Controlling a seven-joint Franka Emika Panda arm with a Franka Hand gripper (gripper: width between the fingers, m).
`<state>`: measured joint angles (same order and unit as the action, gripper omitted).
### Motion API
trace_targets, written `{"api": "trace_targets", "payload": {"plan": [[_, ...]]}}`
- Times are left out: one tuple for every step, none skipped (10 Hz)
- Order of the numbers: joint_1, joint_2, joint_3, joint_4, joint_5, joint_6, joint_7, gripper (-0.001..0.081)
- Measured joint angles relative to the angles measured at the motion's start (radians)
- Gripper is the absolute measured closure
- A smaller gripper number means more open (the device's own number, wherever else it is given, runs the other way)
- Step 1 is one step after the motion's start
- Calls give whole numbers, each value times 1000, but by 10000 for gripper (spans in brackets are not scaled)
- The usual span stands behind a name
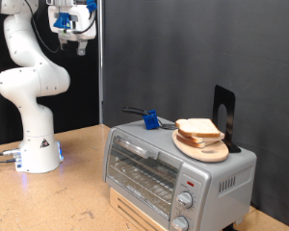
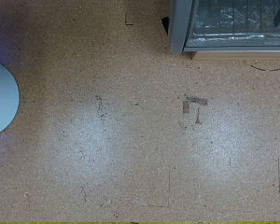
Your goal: Make a piece of toast with the oven
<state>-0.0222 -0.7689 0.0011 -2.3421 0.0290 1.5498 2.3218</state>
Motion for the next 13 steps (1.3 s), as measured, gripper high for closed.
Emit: {"api": "trace_targets", "payload": {"plan": [[0, -1, 0, 0, 0, 11, -27, 4], [9, -5, 0, -3, -24, 49, -120, 4], [24, -9, 1, -9, -68, 91, -209, 5], [37, -9, 3, -13, -116, 132, -295, 5], [42, -4, 7, -19, -180, 202, -362, 5], [43, 11, 17, -30, -229, 258, -410, 5], [43, 9, 14, -30, -204, 248, -403, 5], [62, 1, -1, -32, -175, 265, -498, 5], [98, -12, -23, -36, -160, 276, -610, 5], [132, -16, -42, -40, -156, 296, -714, 5], [163, -8, -58, -54, -157, 346, -820, 5], [187, 11, -75, -65, -158, 389, -904, 5], [179, 10, -71, -64, -158, 382, -865, 5]]}}
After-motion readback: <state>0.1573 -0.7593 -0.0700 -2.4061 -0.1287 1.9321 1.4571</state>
